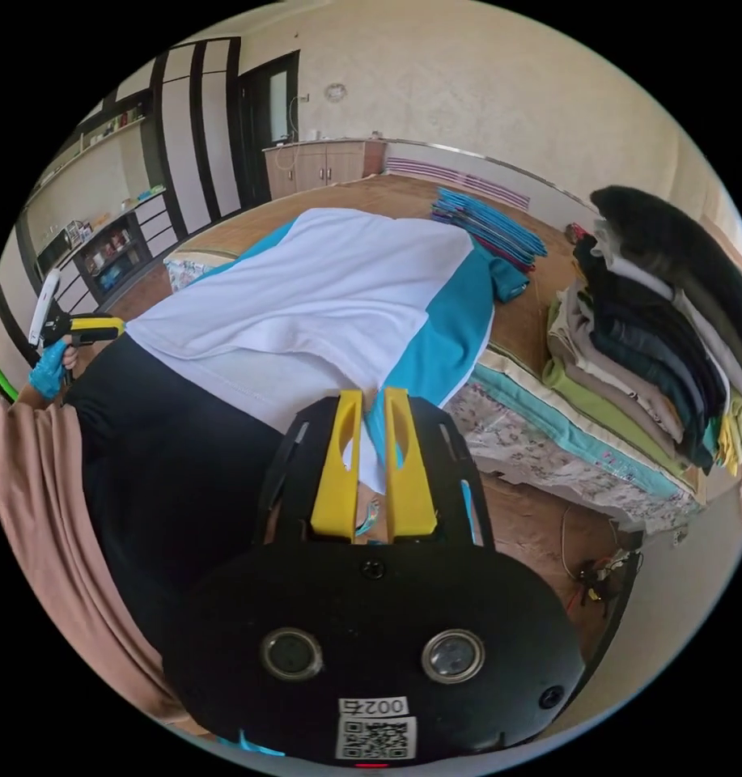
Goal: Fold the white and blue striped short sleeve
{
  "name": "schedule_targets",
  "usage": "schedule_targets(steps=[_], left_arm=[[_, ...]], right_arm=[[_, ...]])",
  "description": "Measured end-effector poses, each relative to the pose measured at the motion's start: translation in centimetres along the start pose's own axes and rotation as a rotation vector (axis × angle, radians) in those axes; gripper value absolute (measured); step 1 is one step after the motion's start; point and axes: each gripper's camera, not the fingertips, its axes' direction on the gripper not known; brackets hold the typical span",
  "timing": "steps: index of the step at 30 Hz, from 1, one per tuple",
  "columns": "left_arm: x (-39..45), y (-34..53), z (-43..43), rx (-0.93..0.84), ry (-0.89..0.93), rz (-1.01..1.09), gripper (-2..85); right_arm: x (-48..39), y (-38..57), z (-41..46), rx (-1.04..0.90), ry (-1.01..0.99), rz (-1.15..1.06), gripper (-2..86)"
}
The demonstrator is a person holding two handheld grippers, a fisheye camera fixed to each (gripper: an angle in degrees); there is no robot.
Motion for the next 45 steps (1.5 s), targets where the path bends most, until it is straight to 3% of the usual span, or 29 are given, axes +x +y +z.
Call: schedule_targets(steps=[9,17,26,31,38,45], left_arm=[[0.3,0.8,-2.6,0.096,-0.13,-0.008,-0.9],[0.0,1.1,-2.5,0.052,-0.112,-0.018,-0.8],[-0.5,1.0,-2.1,0.02,-0.083,-0.039,-0.8],[-0.8,1.0,-1.9,0.007,-0.057,-0.06,-0.9],[-0.9,0.7,-2.4,0.012,-0.068,-0.056,-0.9],[-0.9,0.3,-5.2,0.077,-0.105,-0.045,-0.9]], right_arm=[[1.5,4.3,-7.0,0.171,0.089,0.035,-0.7],[1.2,8.0,-5.6,0.031,0.039,-0.036,-0.2],[3.2,10.8,-2.9,-0.005,0.011,0.11,7.8],[3.8,12.2,-1.0,-0.025,0.03,0.181,8.0],[4.4,13.7,0.2,-0.016,0.13,0.276,1.8],[5.3,13.2,-7.9,0.126,0.325,0.288,-0.6]])
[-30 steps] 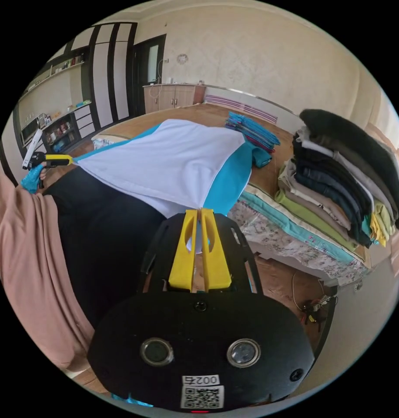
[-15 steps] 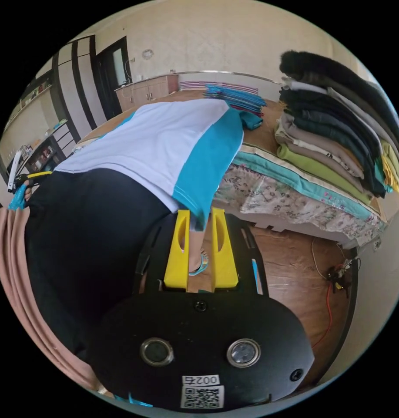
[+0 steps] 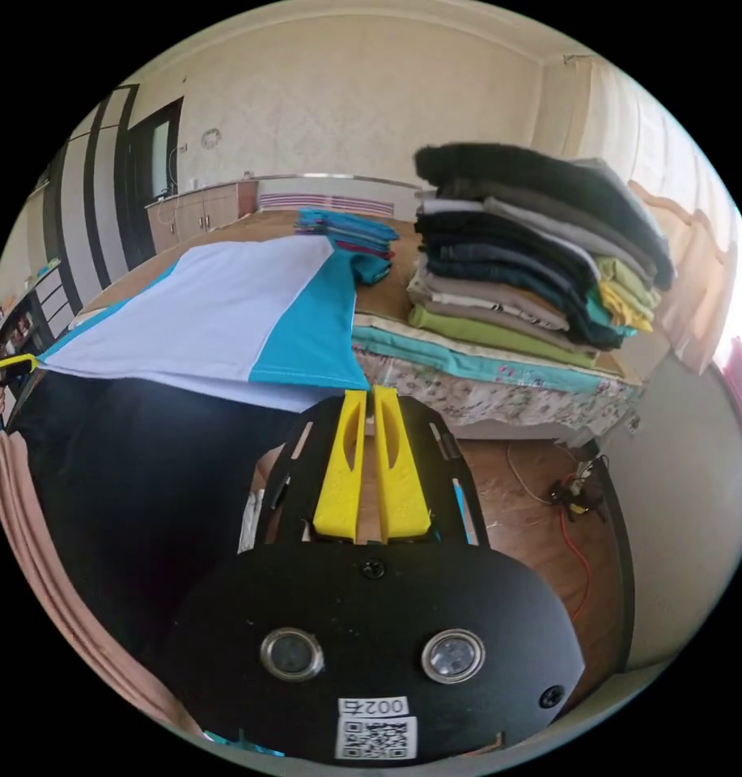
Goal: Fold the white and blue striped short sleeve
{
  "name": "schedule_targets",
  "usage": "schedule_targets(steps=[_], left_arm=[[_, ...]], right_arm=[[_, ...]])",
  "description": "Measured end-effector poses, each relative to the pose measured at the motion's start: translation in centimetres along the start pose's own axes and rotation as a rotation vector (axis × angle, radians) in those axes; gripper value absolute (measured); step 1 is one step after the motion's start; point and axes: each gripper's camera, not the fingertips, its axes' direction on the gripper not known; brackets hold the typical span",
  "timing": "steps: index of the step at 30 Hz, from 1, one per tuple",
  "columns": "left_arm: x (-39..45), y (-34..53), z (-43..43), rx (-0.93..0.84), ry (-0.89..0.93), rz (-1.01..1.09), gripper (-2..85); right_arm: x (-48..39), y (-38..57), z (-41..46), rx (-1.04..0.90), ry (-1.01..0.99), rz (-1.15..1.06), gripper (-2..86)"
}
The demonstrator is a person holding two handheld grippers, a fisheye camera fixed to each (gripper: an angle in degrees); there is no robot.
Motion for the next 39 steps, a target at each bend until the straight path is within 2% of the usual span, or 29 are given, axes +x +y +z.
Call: schedule_targets(steps=[4,8,13,18,23,33,36,39], left_arm=[[0.0,0.5,-1.2,-0.021,0.02,0.065,-0.9],[0.1,1.2,-0.7,-0.065,0.041,0.083,-1.0],[-0.2,0.3,-2.4,-0.049,0.027,0.109,-1.0],[-1.0,0.3,-3.2,-0.099,0.025,0.156,-1.0],[-1.7,1.2,-3.1,-0.134,0.069,0.169,-0.9],[-2.4,0.4,-1.1,-0.19,0.199,0.163,-1.0],[-3.1,-0.2,-1.1,-0.214,0.172,0.176,-0.6],[-4.3,-1.3,-1.4,-0.195,0.141,0.142,-0.4]], right_arm=[[0.4,-0.5,-3.2,0.024,0.035,-0.071,-0.8],[0.3,0.6,-2.6,-0.078,-0.007,-0.113,-0.8],[0.3,-1.3,-5.1,-0.06,-0.033,-0.185,-0.8],[0.9,-4.3,-8.7,-0.178,-0.233,-0.449,-0.8],[0.9,-5.1,-9.4,-0.367,-0.355,-0.595,-0.8],[0.9,-5.0,-5.2,-0.528,-0.479,-0.56,2.6],[1.3,-5.7,-5.3,-0.586,-0.491,-0.578,3.0],[2.1,-7.0,-6.0,-0.551,-0.445,-0.574,2.7]])
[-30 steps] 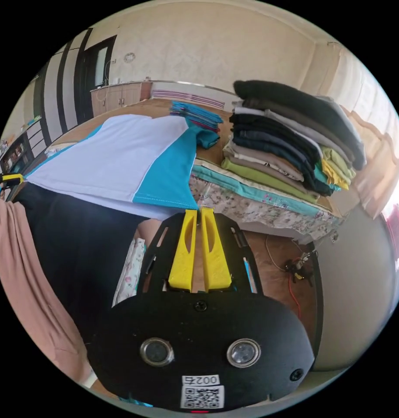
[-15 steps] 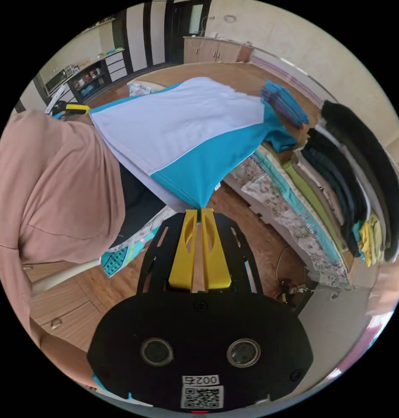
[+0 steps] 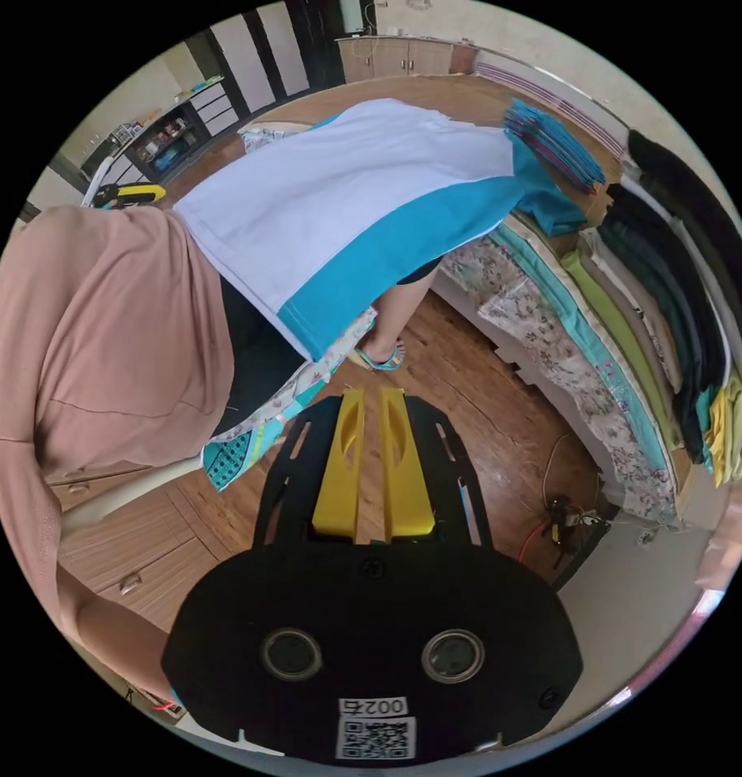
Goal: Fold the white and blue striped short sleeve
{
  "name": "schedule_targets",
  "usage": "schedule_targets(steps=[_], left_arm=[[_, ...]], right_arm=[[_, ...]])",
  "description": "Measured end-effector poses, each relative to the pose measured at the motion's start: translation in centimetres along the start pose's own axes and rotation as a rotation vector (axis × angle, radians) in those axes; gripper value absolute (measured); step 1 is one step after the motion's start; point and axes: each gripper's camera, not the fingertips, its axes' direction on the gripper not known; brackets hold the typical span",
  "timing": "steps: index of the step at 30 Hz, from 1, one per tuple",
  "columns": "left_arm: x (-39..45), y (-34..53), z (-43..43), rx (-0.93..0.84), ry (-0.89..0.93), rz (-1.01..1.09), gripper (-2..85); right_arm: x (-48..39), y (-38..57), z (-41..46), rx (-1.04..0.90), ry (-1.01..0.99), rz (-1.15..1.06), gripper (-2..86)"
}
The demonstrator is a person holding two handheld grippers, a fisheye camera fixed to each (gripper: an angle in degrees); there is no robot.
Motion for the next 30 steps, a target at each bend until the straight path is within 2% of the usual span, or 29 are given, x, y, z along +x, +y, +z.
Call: schedule_targets(steps=[5,11,16,21,26,30], left_arm=[[-1.5,-3.4,-0.6,0.085,-0.036,-0.047,-0.2],[-2.2,-11.5,-1.0,0.195,-0.075,-0.02,-0.4],[-2.1,-18.7,0.6,0.26,-0.042,-0.003,0.0],[-2.3,-23.9,4.3,0.253,-0.034,-0.016,1.3],[-3.5,-28.3,8.7,0.242,0.017,-0.082,4.0],[-5.0,-32.5,11.9,0.241,-0.029,-0.132,8.0]], right_arm=[[0.8,-1.9,-2.6,0.185,0.019,0.027,2.4],[1.0,-6.3,-3.9,0.359,0.071,0.03,2.4],[1.9,-9.6,-4.1,0.419,0.084,0.043,2.0],[4.8,-13.7,-3.7,0.472,0.122,0.123,1.6],[7.3,-18.2,-2.8,0.517,0.115,0.176,1.7],[8.7,-22.8,-2.2,0.524,0.079,0.142,2.6]])
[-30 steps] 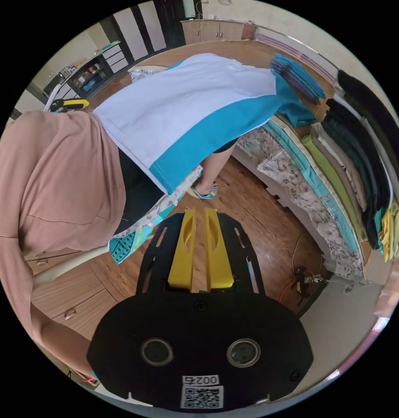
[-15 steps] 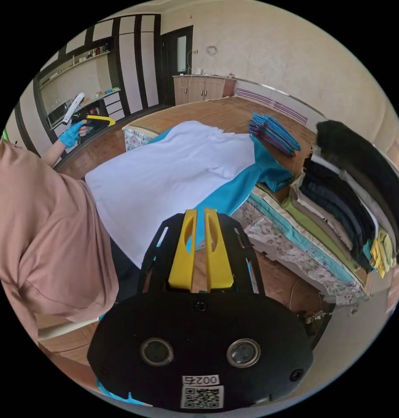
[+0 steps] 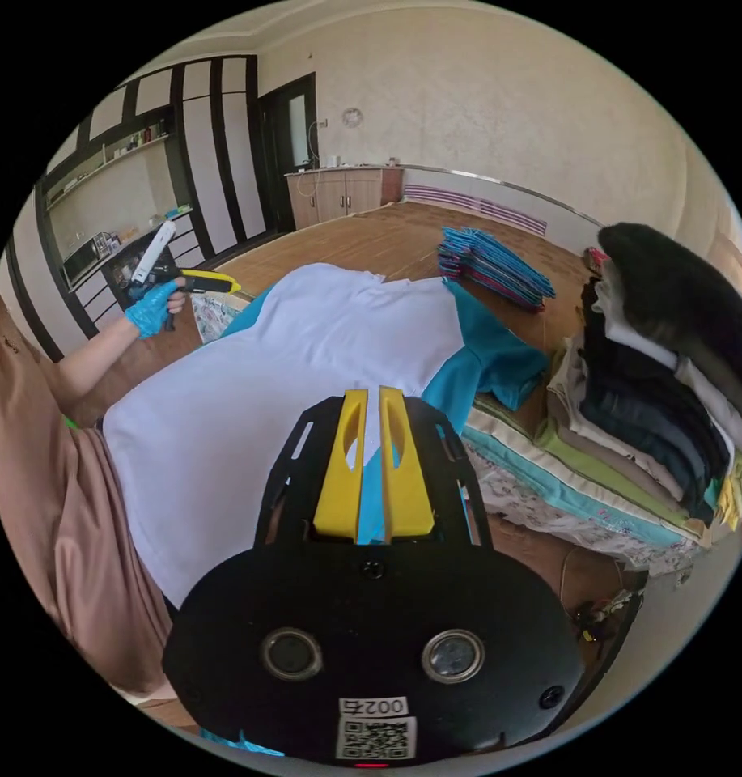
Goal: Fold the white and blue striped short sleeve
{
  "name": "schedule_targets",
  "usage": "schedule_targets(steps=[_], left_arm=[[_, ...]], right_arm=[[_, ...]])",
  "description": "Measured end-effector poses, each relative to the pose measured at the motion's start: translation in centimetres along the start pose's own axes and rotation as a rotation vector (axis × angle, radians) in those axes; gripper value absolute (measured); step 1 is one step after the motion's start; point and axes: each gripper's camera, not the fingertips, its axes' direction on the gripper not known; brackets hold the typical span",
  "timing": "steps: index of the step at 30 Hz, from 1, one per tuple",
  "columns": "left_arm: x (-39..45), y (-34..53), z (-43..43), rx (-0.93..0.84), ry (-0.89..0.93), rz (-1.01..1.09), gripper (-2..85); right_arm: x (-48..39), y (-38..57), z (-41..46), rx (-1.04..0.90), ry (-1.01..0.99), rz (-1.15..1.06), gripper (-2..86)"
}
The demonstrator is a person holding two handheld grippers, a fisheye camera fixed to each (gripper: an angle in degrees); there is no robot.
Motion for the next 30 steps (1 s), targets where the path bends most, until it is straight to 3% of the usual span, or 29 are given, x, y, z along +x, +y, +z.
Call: schedule_targets(steps=[5,10,17,26,30], left_arm=[[-1.0,-3.6,4.7,-0.035,0.009,-0.035,8.3],[-0.7,-5.8,8.5,-0.072,0.082,-0.019,1.3],[0.9,-5.8,8.2,-0.056,0.092,0.048,-0.9],[1.7,-5.9,8.0,-0.109,0.116,0.093,-0.3],[1.5,-8.0,8.1,-0.079,0.101,0.07,4.6]], right_arm=[[0.2,-4.5,3.1,-0.001,-0.061,-0.065,5.2],[0.6,-8.8,5.7,0.014,-0.096,-0.119,6.8],[3.6,-15.0,9.6,0.037,-0.025,-0.147,9.0],[14.8,-26.4,18.2,0.027,0.045,0.127,15.9],[18.8,-30.2,22.5,-0.03,-0.001,0.269,16.6]])
